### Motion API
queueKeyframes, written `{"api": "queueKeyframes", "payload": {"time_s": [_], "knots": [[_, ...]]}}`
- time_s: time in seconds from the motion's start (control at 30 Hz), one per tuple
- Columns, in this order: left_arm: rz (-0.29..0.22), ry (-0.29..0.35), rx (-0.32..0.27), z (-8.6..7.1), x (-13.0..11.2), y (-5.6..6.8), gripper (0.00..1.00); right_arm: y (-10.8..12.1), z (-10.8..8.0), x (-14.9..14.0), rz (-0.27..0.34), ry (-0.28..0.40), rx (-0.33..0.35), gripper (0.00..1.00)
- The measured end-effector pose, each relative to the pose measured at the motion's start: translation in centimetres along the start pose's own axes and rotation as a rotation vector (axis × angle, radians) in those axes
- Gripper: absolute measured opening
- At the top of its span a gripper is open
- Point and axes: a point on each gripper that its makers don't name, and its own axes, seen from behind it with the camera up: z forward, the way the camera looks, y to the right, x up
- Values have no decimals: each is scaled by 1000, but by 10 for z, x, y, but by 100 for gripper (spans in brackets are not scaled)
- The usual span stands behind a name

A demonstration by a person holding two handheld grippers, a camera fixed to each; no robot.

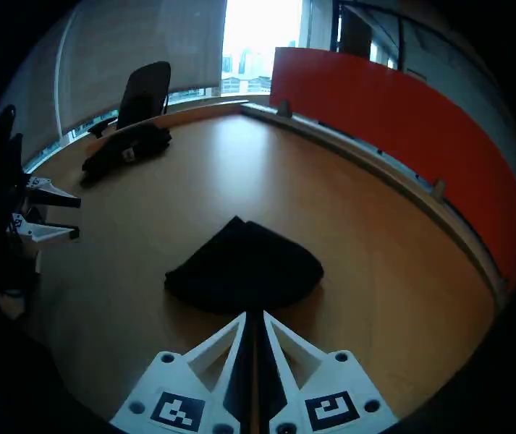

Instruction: Fold towel

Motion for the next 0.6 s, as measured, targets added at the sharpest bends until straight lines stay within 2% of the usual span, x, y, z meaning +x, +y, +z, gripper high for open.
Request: {"api": "queueKeyframes", "payload": {"time_s": [0.3, 0.6], "knots": [[3, 17, -16, 2, 13, 6, 94, 15, -15, 63, -34, 95, -16, 1], [13, 36, -32, 3, 26, 9, 94, 34, -42, 110, -54, 157, -47, 1]]}}
